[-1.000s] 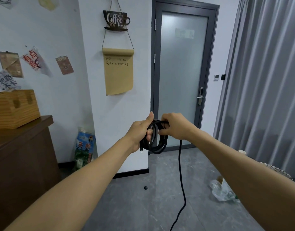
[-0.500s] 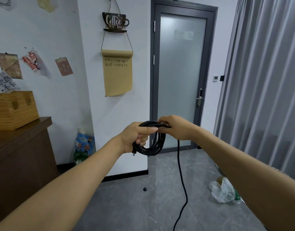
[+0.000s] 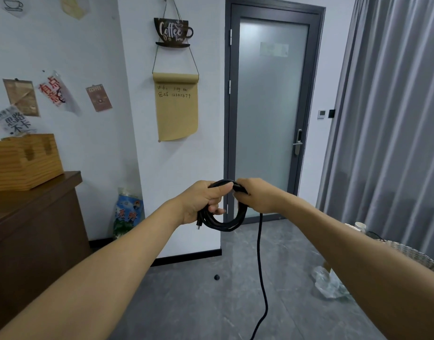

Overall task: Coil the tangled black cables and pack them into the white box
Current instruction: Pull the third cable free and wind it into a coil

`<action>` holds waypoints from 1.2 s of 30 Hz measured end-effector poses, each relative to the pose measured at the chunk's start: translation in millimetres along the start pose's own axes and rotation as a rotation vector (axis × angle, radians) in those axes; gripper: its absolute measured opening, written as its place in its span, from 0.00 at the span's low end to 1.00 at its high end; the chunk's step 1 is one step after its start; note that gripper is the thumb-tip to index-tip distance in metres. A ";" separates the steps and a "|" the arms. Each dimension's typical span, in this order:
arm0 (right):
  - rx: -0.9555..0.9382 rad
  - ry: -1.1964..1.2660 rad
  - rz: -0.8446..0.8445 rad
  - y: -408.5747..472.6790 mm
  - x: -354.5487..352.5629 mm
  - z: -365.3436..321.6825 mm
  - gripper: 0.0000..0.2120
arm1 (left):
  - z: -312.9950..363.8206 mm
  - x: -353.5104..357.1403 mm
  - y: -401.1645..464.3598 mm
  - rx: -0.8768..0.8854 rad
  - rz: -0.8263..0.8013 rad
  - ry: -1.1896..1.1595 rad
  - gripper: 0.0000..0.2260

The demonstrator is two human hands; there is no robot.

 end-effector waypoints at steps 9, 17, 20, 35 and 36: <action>-0.001 -0.049 -0.009 -0.2 -8.2 -2.0 0.10 | 4.3 5.3 0.3 0.004 0.000 -0.119 0.14; 0.015 0.117 -0.020 -1.0 -12.6 -2.9 0.09 | 5.0 1.9 2.9 0.023 0.002 -0.142 0.18; 0.039 0.348 0.009 -2.6 -12.4 0.3 0.12 | 5.9 -0.2 3.8 0.009 0.038 -0.179 0.19; 0.221 0.441 0.384 -17.9 -14.7 64.1 0.04 | -8.1 -83.8 6.0 0.012 0.639 -0.506 0.18; 0.224 0.415 0.419 -16.6 -14.2 63.9 0.03 | -9.4 -86.7 6.4 0.015 0.693 -0.448 0.18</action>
Point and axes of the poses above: each hand's wrist, its own y-axis towards the middle knuckle, its own x-axis out of the palm, z = x × y, the point moved 1 cm from there along y, towards the middle knuckle, and after that the axes turned 3 degrees about z, right-handed, at the moved point
